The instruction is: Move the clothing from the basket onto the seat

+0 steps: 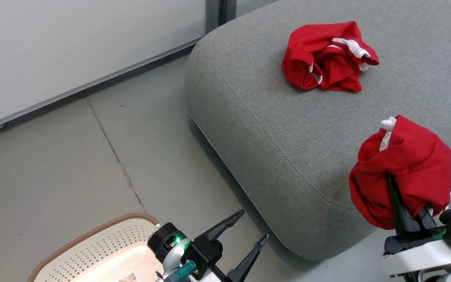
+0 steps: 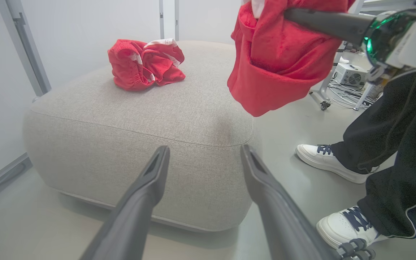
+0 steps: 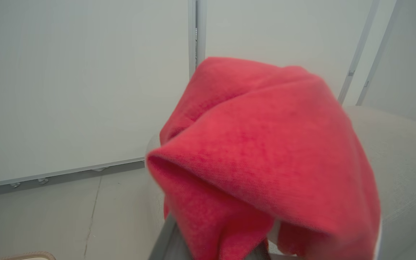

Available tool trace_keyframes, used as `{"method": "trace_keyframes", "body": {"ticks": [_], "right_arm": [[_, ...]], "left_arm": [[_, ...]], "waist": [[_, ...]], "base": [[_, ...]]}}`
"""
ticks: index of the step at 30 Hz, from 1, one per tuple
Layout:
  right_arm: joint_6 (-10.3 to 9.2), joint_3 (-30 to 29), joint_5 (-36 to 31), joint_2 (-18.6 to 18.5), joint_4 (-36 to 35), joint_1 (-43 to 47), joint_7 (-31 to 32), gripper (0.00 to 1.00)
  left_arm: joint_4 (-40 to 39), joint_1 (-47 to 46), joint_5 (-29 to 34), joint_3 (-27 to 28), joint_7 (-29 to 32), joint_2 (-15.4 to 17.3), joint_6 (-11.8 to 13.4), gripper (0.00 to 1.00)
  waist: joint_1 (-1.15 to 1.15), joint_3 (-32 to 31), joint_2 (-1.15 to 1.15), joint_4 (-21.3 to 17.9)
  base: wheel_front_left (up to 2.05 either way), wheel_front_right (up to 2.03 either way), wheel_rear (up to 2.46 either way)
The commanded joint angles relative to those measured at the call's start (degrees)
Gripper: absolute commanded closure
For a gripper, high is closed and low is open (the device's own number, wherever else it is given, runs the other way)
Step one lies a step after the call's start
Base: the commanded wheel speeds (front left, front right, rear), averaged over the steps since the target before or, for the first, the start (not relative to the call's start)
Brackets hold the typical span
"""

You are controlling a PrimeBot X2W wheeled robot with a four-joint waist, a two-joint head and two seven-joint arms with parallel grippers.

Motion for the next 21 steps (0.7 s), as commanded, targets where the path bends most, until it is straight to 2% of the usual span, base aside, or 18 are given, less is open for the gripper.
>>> {"method": "trace_keyframes", "body": {"ticks": [1,7,11,14,21], "right_arm": [[0.01,-0.32,-0.16,0.07,-0.39,0.37,-0.30,1.00],[0.01,-1.24,0.82,0.58,-0.42,-0.38,-0.30,1.00],[0.01,-1.06,0.81,-0.45,-1.00,-2.61,-0.30,1.00],[0.01,-2.49,3.18,-0.37,-1.32,-5.85,-0.30,1.00],[0.00,-5.05,4.55,-4.81,-2.70,-18.30,-0.30,1.00]], "left_arm": [[0.11,-1.23,-0.18,-0.13,-0.02,0.16,-0.08,0.00],[0.15,-1.35,-0.53,-0.62,-0.02,0.09,-0.08,0.00],[-0.17,-1.45,-0.43,-0.17,-0.02,0.32,-0.08,0.00],[-0.55,-1.56,0.06,0.35,-0.02,0.82,-0.08,0.00],[-1.29,-4.12,0.80,-0.25,-0.01,2.50,-0.08,0.00]], "waist": [[0.00,0.06,0.00,-0.01],[0.00,0.27,0.00,0.04],[0.00,0.96,0.00,0.16],[0.00,2.06,0.00,0.16],[0.00,7.31,0.00,2.19]], "base": [[0.00,0.00,0.00],[0.00,0.00,0.00],[0.00,0.00,0.00],[0.00,0.00,0.00],[0.00,0.00,0.00]]}}
